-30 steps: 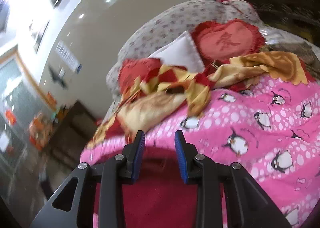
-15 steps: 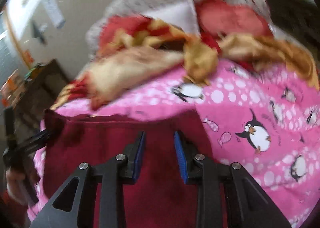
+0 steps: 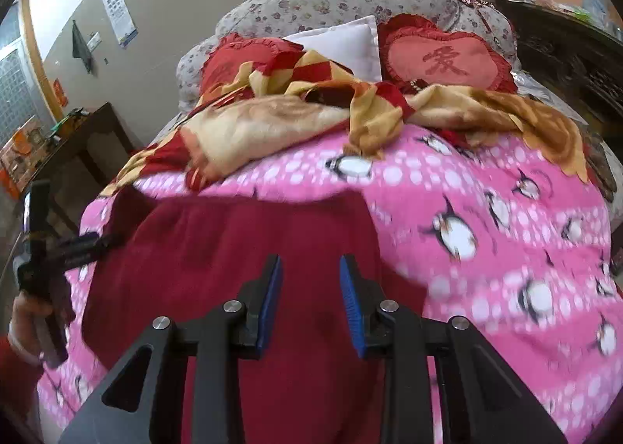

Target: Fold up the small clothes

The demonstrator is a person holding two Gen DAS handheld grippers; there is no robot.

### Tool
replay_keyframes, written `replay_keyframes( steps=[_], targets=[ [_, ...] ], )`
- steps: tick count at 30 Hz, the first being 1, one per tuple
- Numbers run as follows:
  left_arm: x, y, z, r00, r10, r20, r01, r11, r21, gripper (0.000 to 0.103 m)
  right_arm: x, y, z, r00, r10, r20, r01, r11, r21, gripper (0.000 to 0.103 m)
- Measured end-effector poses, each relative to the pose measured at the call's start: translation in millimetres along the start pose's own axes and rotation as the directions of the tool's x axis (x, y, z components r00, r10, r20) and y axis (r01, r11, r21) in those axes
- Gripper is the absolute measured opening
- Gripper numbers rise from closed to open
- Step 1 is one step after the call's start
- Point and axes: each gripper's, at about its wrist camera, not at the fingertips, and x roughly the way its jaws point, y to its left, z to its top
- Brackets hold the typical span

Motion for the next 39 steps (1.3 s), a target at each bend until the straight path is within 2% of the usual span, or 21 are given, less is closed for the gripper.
replay_keyframes(
  steps=[4,6,8,14,20,27,31,35,39],
  targets=[
    [-9.1,0.8,-4.0,1.000,-0.007,-0.005,0.007,1.000,0.001,0.086,0.7,4.7,-24.0,0.998,-0.009,-0.057,0.008,1.000,-0.012,0.040],
    [-14.7,1.4,-6.1,1.000,-0.006,-0.005,0.006,1.000,0.000,0.086,16.6,0.2,-31.3,0.993,-0.044,-0.114,0.044,0.999,-0.005,0.040],
    [-20.4,2.6,-7.7,1.000,-0.005,-0.002,0.005,1.000,-0.003,0.086,35.2,-5.8,-38.4,0.987,-0.040,-0.158,0.039,0.999,-0.008,0.040],
    [-41.0,11.1,-13.8,1.000,-0.003,0.014,0.003,1.000,-0.003,0.086,10.4,-1.9,-35.1,0.992,-0.027,-0.126,0.028,1.000,0.007,0.041],
    [-48.8,17.6,-25.1,1.000,-0.005,0.005,0.005,1.000,-0.007,0.086,-21.2,5.0,-50.8,0.995,-0.017,-0.102,0.017,1.000,-0.002,0.044],
    [-52.1,23.7,-42.7,1.000,-0.020,-0.019,0.019,0.999,-0.027,0.086,-27.8,17.4,-79.9,0.989,0.001,-0.146,-0.006,0.999,-0.034,0.044],
    [-49.9,34.4,-61.8,0.997,-0.045,-0.055,0.041,0.997,-0.068,0.086,-11.1,9.8,-97.1,0.981,-0.015,-0.192,0.010,1.000,-0.027,0.044],
    [-45.0,49.9,-91.5,0.992,-0.066,-0.105,0.054,0.993,-0.109,0.086,-18.9,8.5,-97.3,0.987,-0.006,-0.163,0.005,1.000,-0.006,0.044],
    [-41.8,58.8,-114.0,0.984,-0.122,-0.129,0.103,0.985,-0.141,0.086,-34.2,6.9,-99.7,0.992,-0.023,-0.124,0.026,1.000,0.016,0.048]
  ],
)
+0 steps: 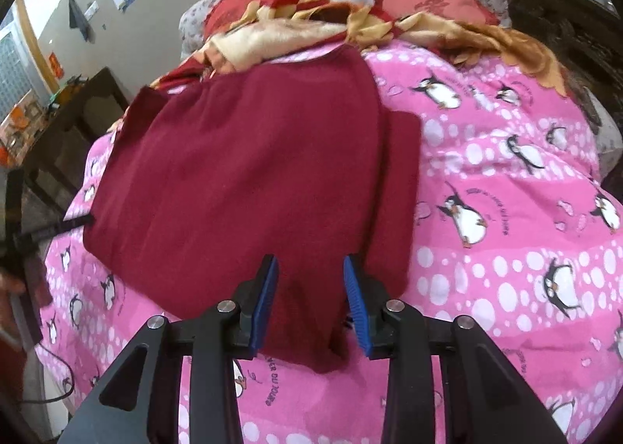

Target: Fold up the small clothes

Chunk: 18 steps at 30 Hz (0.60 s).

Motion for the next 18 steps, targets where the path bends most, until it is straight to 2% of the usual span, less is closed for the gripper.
replay_keyframes(
  steps=[4,7,9,11,14,16,18],
  targets=[
    [6.1,0.9,-7.2,0.999,-0.048,-0.013,0.048,0.999,-0.014,0.086,-5.1,-14.9,-7.1,1.000,-0.020,0.012,0.019,0.997,0.075,0.050],
    [12.9,-3.1,-6.0,0.998,-0.060,-0.023,0.059,0.998,-0.021,0.086,2.2,-20.3,-7.8,1.000,-0.006,-0.013,0.007,0.995,0.098,0.050],
    [17.6,-5.0,-5.2,0.998,-0.059,-0.028,0.059,0.998,-0.021,0.086,11.1,-16.2,-9.0,0.998,-0.033,-0.044,0.035,0.998,0.045,0.038],
    [20.6,-3.3,-7.3,0.998,-0.063,-0.028,0.062,0.998,-0.025,0.086,13.6,-11.4,-8.6,0.995,-0.079,-0.058,0.079,0.997,-0.007,0.033],
    [21.5,3.2,-10.1,0.996,-0.092,-0.013,0.091,0.995,-0.049,0.087,0.7,-4.9,-1.0,0.995,-0.086,-0.050,0.086,0.996,-0.013,0.030],
    [23.3,5.4,-10.8,0.994,-0.105,-0.004,0.105,0.993,-0.060,0.089,-12.4,5.1,9.6,0.993,-0.117,0.015,0.117,0.993,-0.022,0.035],
    [23.6,5.6,-13.2,0.994,-0.109,0.011,0.110,0.992,-0.064,0.091,-18.5,17.5,25.2,0.995,-0.082,0.063,0.083,0.996,-0.017,0.057]
  ],
)
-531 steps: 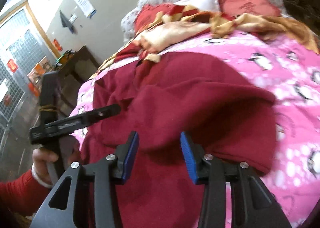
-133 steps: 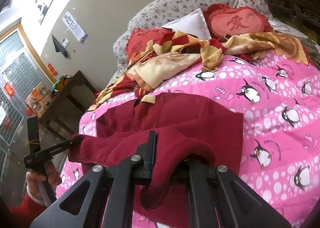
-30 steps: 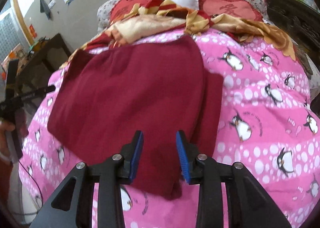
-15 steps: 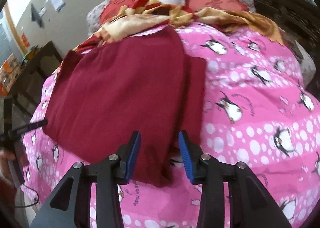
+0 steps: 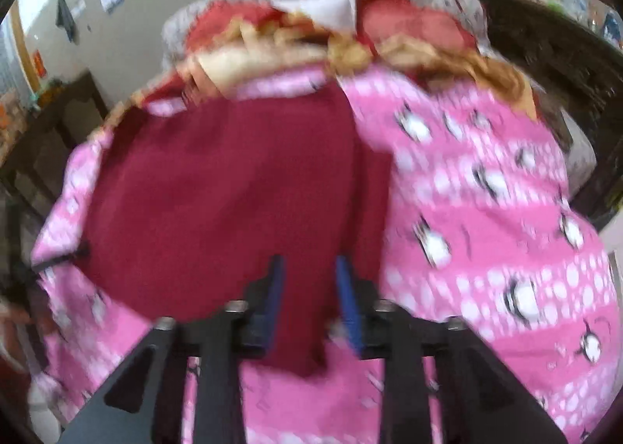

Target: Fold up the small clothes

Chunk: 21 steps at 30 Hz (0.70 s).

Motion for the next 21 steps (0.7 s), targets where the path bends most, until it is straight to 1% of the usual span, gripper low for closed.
replay_keyframes(
  steps=[2,4,5,6,7,9,12,13,15,17,19,20,21],
  targets=[
    [0.0,-1.3,-1.1,1.000,0.001,0.010,-0.001,1.000,0.002,0.092,4.6,21.4,20.1,0.995,0.100,0.002,-0.100,0.995,0.012,0.060],
    [-0.2,-0.7,-1.8,1.000,-0.005,0.018,0.005,1.000,-0.001,0.092,16.9,50.7,36.0,0.983,0.183,-0.021,-0.183,0.983,0.010,0.061],
    [-0.6,0.5,-2.0,1.000,-0.012,0.021,0.012,1.000,-0.006,0.092,22.6,62.8,40.8,0.978,0.207,-0.033,-0.207,0.978,0.001,0.061],
    [-0.8,2.3,-2.3,0.999,-0.021,0.024,0.021,1.000,-0.012,0.092,32.5,83.9,48.3,0.970,0.238,-0.053,-0.240,0.971,-0.022,0.061],
    [-1.7,4.2,-3.4,0.999,-0.030,0.028,0.031,0.999,-0.019,0.092,43.4,106.9,55.7,0.963,0.260,-0.072,-0.264,0.963,-0.051,0.062],
    [-3.2,7.1,-5.6,0.998,-0.046,0.037,0.047,0.998,-0.028,0.092,61.7,144.4,66.1,0.954,0.281,-0.099,-0.290,0.953,-0.090,0.067],
    [-4.5,8.5,-8.7,0.997,-0.061,0.049,0.062,0.998,-0.017,0.092,95.6,192.5,82.8,0.932,0.330,-0.152,-0.345,0.935,-0.082,0.072],
    [-4.6,8.5,-9.1,0.996,-0.065,0.053,0.066,0.998,-0.014,0.092,107.7,208.8,87.9,0.927,0.334,-0.171,-0.351,0.933,-0.082,0.073],
    [-5.2,9.3,-10.5,0.995,-0.075,0.061,0.075,0.997,-0.011,0.092,126.5,232.5,95.2,0.931,0.310,-0.195,-0.334,0.937,-0.107,0.073],
    [-5.5,11.0,-11.7,0.994,-0.087,0.069,0.088,0.996,-0.011,0.093,144.7,258.0,100.2,0.942,0.263,-0.211,-0.296,0.944,-0.146,0.074],
    [-6.5,13.9,-15.2,0.992,-0.101,0.080,0.103,0.995,-0.017,0.094,158.5,274.2,101.4,0.948,0.217,-0.230,-0.262,0.947,-0.186,0.075],
    [-6.8,14.6,-16.2,0.991,-0.105,0.085,0.107,0.994,-0.017,0.094,166.3,283.4,101.4,0.950,0.193,-0.245,-0.246,0.946,-0.209,0.077],
    [-7.0,14.9,-16.9,0.990,-0.109,0.087,0.110,0.994,-0.016,0.095,174.8,291.8,99.9,0.954,0.158,-0.256,-0.219,0.949,-0.228,0.082]
  ],
)
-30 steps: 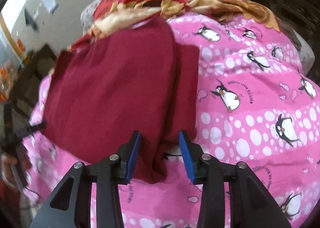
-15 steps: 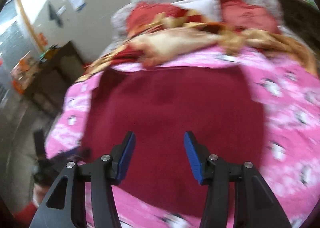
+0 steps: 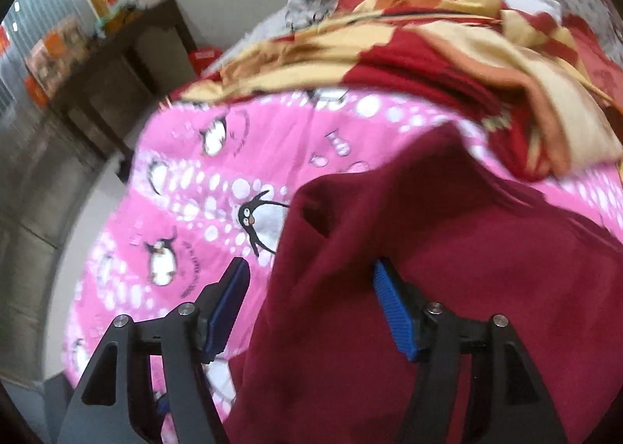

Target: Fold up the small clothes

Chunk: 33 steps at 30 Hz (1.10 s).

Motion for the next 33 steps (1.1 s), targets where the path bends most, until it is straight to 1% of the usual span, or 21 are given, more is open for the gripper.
replay_keyframes(
  steps=[3,5,7,8,9,11,12,13,14,16,19,23,25,26,27,28,29,30,31,32,33],
  targets=[
    [-0.7,1.6,-1.4,1.000,-0.012,-0.001,0.012,1.000,0.007,0.097,20.7,11.4,1.9,0.996,-0.084,-0.031,0.084,0.996,-0.030,0.089],
    [-0.4,0.7,-1.9,1.000,-0.018,-0.002,0.018,1.000,0.010,0.098,26.5,16.9,2.0,0.993,-0.118,-0.031,0.116,0.991,-0.060,0.086],
    [-1.6,1.6,-1.8,1.000,-0.025,-0.003,0.025,1.000,0.010,0.098,21.9,10.8,1.1,0.991,-0.132,-0.006,0.132,0.990,-0.056,0.057],
    [-2.5,1.2,-0.8,1.000,-0.029,-0.003,0.029,1.000,0.007,0.098,15.5,2.9,-0.8,0.988,-0.152,0.019,0.153,0.987,-0.053,0.039],
    [-4.0,1.2,1.2,0.999,-0.035,-0.002,0.035,0.999,0.003,0.098,9.6,-4.0,-1.4,0.992,-0.124,0.032,0.125,0.991,-0.044,0.028],
    [-11.7,2.0,7.2,0.999,-0.039,0.023,0.038,0.999,0.005,0.098,-5.2,-24.5,-7.3,0.998,-0.035,0.048,0.035,0.999,0.000,0.024],
    [-17.1,2.8,11.3,0.998,-0.029,0.053,0.029,1.000,0.008,0.098,-15.1,-35.2,-9.7,0.998,0.019,0.067,-0.020,0.999,0.025,0.024],
    [-20.0,3.7,15.1,0.997,-0.028,0.073,0.027,1.000,0.010,0.098,-25.2,-43.3,-12.9,0.994,0.057,0.089,-0.061,0.997,0.038,0.024],
    [-21.1,4.3,19.1,0.996,-0.036,0.079,0.036,0.999,0.009,0.098,-30.1,-47.0,-14.8,0.992,0.071,0.100,-0.076,0.996,0.044,0.024],
    [-17.7,3.1,29.0,0.996,-0.062,0.063,0.062,0.998,0.002,0.098,-44.3,-58.3,-19.1,0.985,0.118,0.127,-0.127,0.990,0.066,0.024],
    [-8.1,-4.7,38.0,0.996,-0.067,0.056,0.066,0.998,0.021,0.098,-51.3,-68.3,-19.4,0.975,0.174,0.141,-0.191,0.975,0.113,0.024],
    [2.0,-15.3,46.8,0.996,-0.075,0.042,0.073,0.996,0.050,0.098,-53.6,-63.1,-17.9,0.973,0.184,0.142,-0.200,0.974,0.106,0.024],
    [3.2,-22.0,47.7,0.995,-0.090,0.040,0.087,0.993,0.077,0.086,-53.0,-60.4,-15.6,0.973,0.184,0.138,-0.198,0.976,0.094,0.024],
    [5.8,-24.6,49.0,0.994,-0.107,0.029,0.104,0.991,0.089,0.066,-53.0,-58.9,-14.8,0.973,0.190,0.132,-0.202,0.975,0.090,0.024],
    [7.7,-27.0,49.4,0.993,-0.115,0.016,0.113,0.989,0.098,0.051,-52.0,-58.1,-13.9,0.973,0.194,0.123,-0.205,0.975,0.084,0.028],
    [7.7,-29.6,48.7,0.994,-0.109,0.012,0.107,0.988,0.109,0.049,-50.3,-57.3,-12.6,0.974,0.198,0.109,-0.207,0.975,0.082,0.030],
    [6.5,-31.1,47.9,0.994,-0.105,0.021,0.102,0.988,0.117,0.044,-48.6,-57.5,-11.1,0.974,0.198,0.106,-0.208,0.975,0.085,0.035],
    [4.3,-31.7,46.0,0.993,-0.113,0.027,0.109,0.987,0.121,0.037,-48.0,-57.2,-9.0,0.976,0.192,0.108,-0.202,0.975,0.091,0.049],
    [2.6,-32.0,44.8,0.992,-0.125,0.026,0.121,0.985,0.122,0.034,-48.8,-56.9,-6.7,0.977,0.178,0.118,-0.190,0.977,0.097,0.058],
    [0.3,-32.1,43.9,0.991,-0.132,0.028,0.128,0.984,0.120,0.031,-49.4,-57.3,-6.3,0.978,0.168,0.123,-0.180,0.979,0.100,0.073],
    [-1.9,-32.5,43.0,0.990,-0.135,0.031,0.131,0.984,0.121,0.030,-51.5,-56.1,-4.8,0.980,0.153,0.131,-0.167,0.981,0.103,0.076]
  ],
)
